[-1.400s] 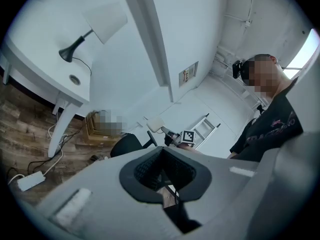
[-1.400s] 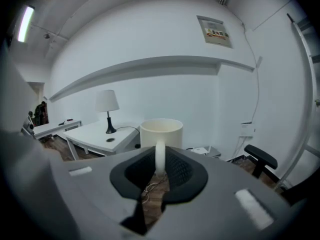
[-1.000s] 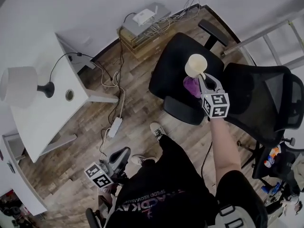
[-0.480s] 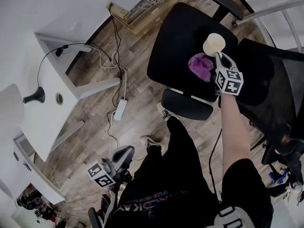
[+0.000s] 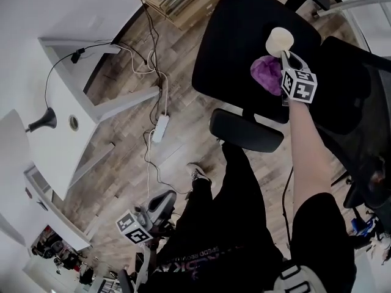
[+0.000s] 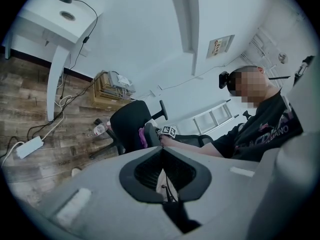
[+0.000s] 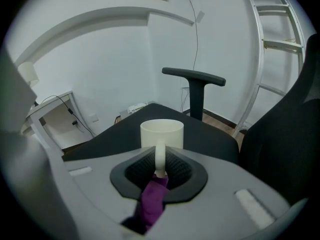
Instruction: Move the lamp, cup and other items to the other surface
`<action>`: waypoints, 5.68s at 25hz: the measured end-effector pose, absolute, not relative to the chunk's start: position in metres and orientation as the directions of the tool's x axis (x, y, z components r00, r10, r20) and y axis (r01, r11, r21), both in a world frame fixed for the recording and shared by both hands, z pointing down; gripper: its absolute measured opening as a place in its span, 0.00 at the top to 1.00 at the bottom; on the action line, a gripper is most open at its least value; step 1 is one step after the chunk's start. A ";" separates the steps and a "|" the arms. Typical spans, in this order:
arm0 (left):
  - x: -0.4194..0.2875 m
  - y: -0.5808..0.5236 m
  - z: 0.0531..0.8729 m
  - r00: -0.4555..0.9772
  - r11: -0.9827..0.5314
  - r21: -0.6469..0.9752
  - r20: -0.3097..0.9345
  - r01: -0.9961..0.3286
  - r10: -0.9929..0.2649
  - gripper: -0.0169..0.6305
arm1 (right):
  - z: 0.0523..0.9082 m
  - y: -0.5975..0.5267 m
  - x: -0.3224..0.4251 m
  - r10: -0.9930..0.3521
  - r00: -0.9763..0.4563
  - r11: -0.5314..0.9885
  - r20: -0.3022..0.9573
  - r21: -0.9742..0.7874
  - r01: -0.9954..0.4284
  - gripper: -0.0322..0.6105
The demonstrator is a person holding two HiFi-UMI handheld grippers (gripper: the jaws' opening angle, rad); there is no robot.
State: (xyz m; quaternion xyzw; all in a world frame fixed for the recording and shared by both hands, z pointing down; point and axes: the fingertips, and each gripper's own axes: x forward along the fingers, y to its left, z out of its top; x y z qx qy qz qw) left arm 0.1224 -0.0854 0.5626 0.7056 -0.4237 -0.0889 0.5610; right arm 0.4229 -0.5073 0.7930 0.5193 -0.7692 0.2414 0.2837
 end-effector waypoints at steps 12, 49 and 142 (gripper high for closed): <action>0.131 -0.083 0.567 0.596 0.001 0.876 0.330 -0.483 -0.732 0.97 | 0.809 -0.497 0.424 -0.622 -0.306 0.357 0.720 -0.087 -0.930 0.86; -0.023 0.072 0.463 0.164 -0.050 0.799 0.061 -0.599 -0.984 0.97 | 0.436 -0.176 0.033 0.037 -0.960 0.944 0.278 -0.326 -0.057 0.95; -0.106 0.321 0.464 -0.288 0.171 0.770 -0.017 -0.615 -0.958 0.97 | 0.452 0.031 -0.165 0.189 -0.908 0.976 0.374 -0.171 0.133 0.78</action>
